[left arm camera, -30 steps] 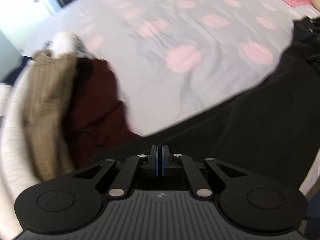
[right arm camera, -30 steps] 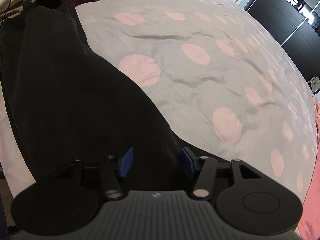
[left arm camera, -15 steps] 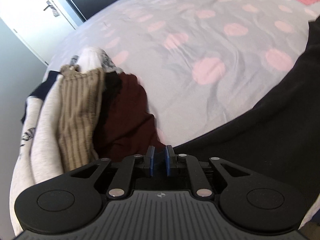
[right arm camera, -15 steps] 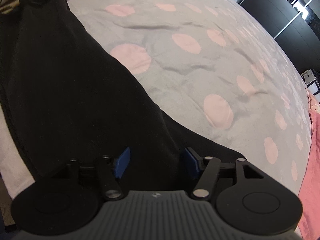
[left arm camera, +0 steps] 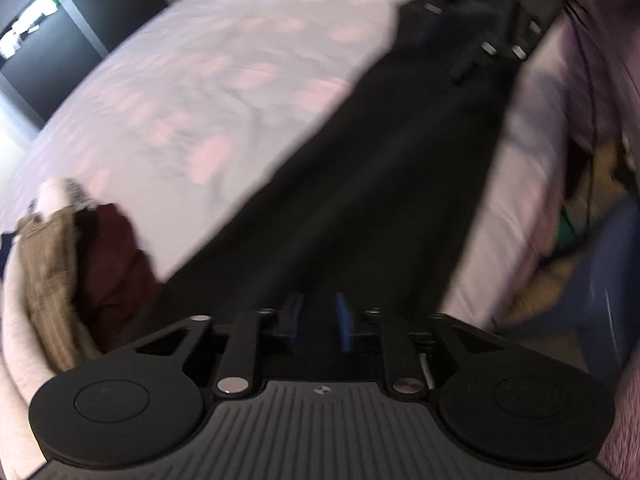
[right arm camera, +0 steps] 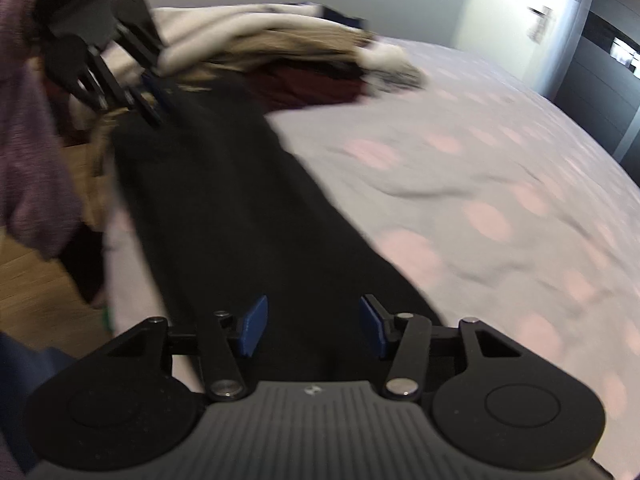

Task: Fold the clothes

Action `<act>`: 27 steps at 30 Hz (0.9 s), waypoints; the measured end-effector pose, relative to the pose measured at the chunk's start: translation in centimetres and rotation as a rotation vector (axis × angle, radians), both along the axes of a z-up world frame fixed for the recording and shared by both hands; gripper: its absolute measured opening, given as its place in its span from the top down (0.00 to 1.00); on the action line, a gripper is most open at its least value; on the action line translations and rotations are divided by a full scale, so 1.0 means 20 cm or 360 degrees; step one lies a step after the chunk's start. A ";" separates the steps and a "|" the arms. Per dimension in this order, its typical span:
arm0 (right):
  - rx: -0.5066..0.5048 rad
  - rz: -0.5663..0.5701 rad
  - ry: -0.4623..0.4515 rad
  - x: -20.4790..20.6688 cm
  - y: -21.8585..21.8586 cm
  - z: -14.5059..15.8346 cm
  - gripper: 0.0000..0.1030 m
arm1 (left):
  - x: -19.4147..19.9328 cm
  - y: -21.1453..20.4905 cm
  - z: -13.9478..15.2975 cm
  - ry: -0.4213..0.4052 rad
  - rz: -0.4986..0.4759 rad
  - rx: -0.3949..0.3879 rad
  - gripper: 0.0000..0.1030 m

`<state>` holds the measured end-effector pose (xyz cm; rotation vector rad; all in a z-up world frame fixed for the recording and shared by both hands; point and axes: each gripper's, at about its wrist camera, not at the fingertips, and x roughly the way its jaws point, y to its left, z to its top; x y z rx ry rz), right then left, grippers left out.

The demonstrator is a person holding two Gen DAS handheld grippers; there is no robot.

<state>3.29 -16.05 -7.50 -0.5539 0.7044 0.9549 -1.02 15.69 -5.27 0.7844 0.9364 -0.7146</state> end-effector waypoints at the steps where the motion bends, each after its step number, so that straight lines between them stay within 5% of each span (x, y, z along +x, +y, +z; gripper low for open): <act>1: 0.0010 0.0052 0.0009 -0.03 0.03 -0.01 0.47 | -0.04 -0.01 -0.03 0.0006 -0.0047 0.0035 0.65; 7: -0.0107 0.0281 -0.0068 -0.23 0.23 -0.10 0.54 | -0.11 -0.03 -0.22 -0.0103 -0.0045 0.0277 0.65; 10: -0.0199 0.0317 -0.0177 -0.28 0.31 -0.17 0.65 | -0.10 -0.02 -0.24 -0.0081 -0.0013 0.0241 0.76; 15: -0.0332 0.0409 -0.0231 -0.28 0.36 -0.27 0.67 | -0.15 -0.07 -0.27 -0.0087 -0.0083 0.0325 0.90; 17: -0.0336 0.0413 -0.0219 -0.28 0.36 -0.24 0.93 | -0.17 -0.07 -0.24 -0.0095 -0.0082 0.0322 0.93; 21: -0.0298 0.0427 -0.0176 -0.31 0.32 -0.16 0.95 | -0.21 -0.05 -0.14 -0.0057 -0.0070 0.0272 0.95; 27: -0.0295 0.0436 -0.0083 -0.30 0.32 -0.22 0.90 | -0.21 -0.08 -0.24 0.0057 -0.0094 0.0371 0.94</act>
